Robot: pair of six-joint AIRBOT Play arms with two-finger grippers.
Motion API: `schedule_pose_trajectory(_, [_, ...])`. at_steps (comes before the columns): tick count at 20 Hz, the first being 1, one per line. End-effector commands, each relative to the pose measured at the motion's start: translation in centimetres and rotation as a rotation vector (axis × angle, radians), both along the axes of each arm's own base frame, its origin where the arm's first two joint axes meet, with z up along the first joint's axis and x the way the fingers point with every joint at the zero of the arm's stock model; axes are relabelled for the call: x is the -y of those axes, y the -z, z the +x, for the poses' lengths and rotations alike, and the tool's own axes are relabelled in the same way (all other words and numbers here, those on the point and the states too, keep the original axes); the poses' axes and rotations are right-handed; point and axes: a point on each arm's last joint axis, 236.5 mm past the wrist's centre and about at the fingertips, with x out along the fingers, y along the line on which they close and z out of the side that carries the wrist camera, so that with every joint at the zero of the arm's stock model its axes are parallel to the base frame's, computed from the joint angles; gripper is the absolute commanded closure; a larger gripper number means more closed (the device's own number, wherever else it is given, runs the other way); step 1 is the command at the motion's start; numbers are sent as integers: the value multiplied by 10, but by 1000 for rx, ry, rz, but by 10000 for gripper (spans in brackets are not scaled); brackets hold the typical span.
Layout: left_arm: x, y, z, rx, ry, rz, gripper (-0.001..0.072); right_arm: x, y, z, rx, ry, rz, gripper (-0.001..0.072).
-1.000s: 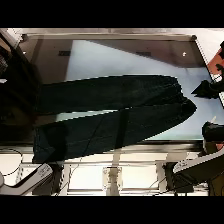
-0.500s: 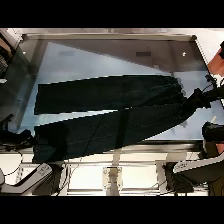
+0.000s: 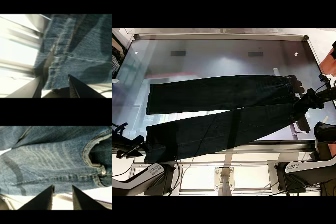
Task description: Fold the clothes and pants, and hang the long-sleeved shirts on hangers.
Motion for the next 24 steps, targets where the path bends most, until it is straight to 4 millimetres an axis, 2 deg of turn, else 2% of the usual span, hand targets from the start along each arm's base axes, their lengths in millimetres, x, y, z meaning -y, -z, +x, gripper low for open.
schedule_pose_trajectory(1, [-9,6,4,10,-13,40,323,0,-1,0,2,3,-2,446])
schedule_pose_trajectory(4, [1,12,22,83,-18,-16,324,-1,-2,-1,-3,0,2,446])
schedule_pose_trajectory(11, [-1,15,25,90,-19,-13,323,-2,-2,-1,-2,0,7,446])
schedule_pose_trajectory(16, [8,21,18,78,-3,-39,324,-5,-5,2,13,4,21,446])
schedule_pose_trajectory(20, [5,26,27,117,-19,-18,332,-6,-6,3,16,4,26,446])
schedule_pose_trajectory(22, [4,27,28,123,-20,-11,381,-7,-6,4,19,5,30,446])
schedule_pose_trajectory(24, [5,27,29,126,-23,-16,593,-8,-7,5,23,6,36,446])
